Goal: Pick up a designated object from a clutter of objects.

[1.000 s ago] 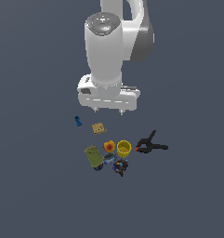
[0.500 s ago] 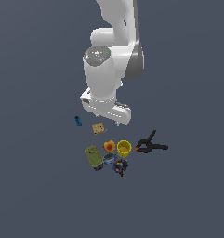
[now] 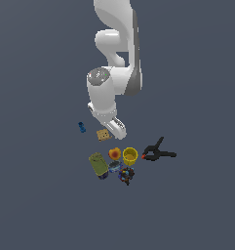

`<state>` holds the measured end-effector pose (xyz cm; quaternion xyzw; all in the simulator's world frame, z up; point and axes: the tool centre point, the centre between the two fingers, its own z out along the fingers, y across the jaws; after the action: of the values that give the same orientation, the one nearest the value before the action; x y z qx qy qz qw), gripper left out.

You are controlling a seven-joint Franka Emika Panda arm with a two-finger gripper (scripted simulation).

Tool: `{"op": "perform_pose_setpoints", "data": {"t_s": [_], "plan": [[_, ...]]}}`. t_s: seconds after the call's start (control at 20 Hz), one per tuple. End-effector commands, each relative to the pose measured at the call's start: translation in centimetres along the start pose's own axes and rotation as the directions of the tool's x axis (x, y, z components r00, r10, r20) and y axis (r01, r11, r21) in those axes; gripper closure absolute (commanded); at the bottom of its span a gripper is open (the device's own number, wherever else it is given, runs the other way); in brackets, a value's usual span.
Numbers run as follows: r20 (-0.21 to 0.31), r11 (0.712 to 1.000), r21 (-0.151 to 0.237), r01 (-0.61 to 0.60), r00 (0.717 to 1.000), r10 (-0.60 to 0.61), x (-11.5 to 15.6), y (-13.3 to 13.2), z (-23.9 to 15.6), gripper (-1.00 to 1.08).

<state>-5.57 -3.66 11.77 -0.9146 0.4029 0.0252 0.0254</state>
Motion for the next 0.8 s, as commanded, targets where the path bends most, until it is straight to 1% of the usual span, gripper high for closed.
{"op": "perform_pose_setpoints", "data": {"t_s": [0.0, 0.15, 0.35, 0.55, 0.75], "plan": [[-0.011, 0.995, 0.000, -0.096, 0.995, 0.096, 0.0, 1.1, 1.4, -0.92], [-0.026, 0.981, 0.000, -0.192, 0.981, 0.192, 0.0, 2.4, 2.8, -0.92], [-0.045, 0.956, 0.000, -0.292, 0.955, 0.292, 0.0, 3.9, 4.2, -0.92], [-0.060, 0.933, 0.001, -0.359, 0.932, 0.358, 0.0, 5.0, 5.0, -0.92], [-0.069, 0.919, 0.003, -0.395, 0.916, 0.395, 0.0, 5.7, 5.4, -0.92]]}}
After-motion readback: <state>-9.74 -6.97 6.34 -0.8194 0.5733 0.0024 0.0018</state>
